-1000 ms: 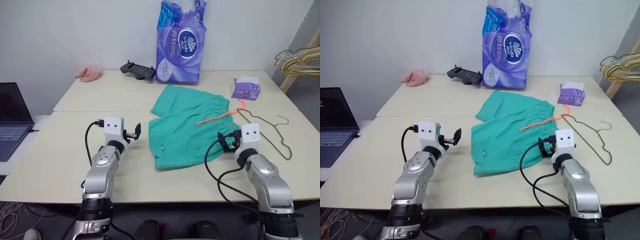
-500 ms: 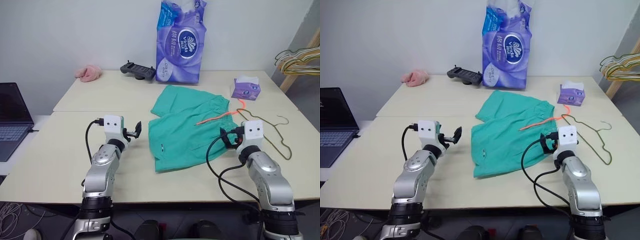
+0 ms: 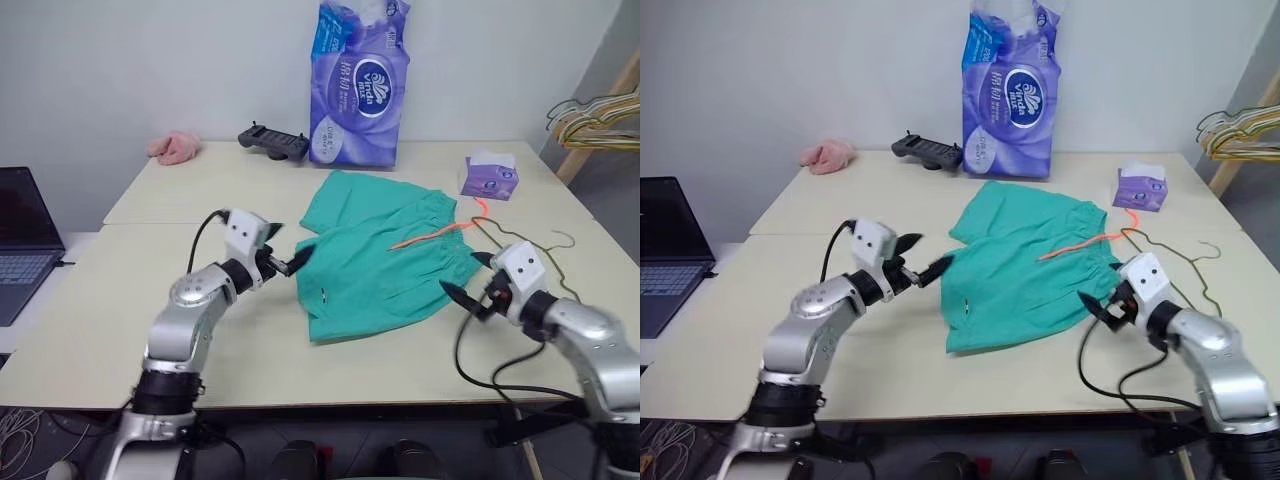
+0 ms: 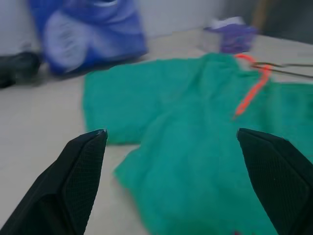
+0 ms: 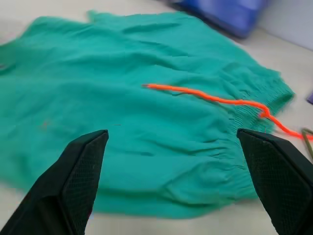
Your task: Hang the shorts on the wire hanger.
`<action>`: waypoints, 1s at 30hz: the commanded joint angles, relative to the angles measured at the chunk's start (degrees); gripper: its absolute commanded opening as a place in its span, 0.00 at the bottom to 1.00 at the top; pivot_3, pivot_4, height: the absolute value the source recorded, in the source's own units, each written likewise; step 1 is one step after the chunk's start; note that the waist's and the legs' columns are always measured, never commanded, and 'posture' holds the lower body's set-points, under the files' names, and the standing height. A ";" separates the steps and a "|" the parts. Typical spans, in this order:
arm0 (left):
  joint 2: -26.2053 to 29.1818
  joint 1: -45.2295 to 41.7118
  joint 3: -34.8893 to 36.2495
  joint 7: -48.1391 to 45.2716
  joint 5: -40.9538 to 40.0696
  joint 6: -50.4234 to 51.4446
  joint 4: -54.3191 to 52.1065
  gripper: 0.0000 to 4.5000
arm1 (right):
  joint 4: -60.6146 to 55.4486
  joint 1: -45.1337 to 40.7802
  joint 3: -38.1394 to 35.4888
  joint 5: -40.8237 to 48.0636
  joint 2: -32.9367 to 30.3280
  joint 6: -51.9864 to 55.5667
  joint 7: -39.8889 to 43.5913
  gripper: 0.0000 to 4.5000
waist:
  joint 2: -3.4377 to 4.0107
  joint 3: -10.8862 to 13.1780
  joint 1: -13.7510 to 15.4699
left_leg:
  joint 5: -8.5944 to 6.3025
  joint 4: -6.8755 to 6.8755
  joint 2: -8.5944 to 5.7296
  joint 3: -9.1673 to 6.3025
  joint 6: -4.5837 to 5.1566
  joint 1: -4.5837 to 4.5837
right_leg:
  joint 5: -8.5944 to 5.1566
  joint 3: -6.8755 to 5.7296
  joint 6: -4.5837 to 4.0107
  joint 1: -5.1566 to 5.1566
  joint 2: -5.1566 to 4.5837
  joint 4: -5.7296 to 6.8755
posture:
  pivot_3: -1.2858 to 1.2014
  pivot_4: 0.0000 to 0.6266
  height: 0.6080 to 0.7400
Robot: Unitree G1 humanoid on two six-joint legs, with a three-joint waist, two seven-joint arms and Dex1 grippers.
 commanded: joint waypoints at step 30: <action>9.02 1.87 -17.01 -21.83 15.20 -18.25 11.44 1.00 | 71.86 -42.60 18.36 -24.13 2.58 -53.53 16.03 1.00 | -0.05 0.02 -1.19 | -0.02 -0.08 0.80 1.38 0.02 0.68 | 0.34 1.27 -0.48 -0.04 0.44 0.11 | 0.55 0.01 1.00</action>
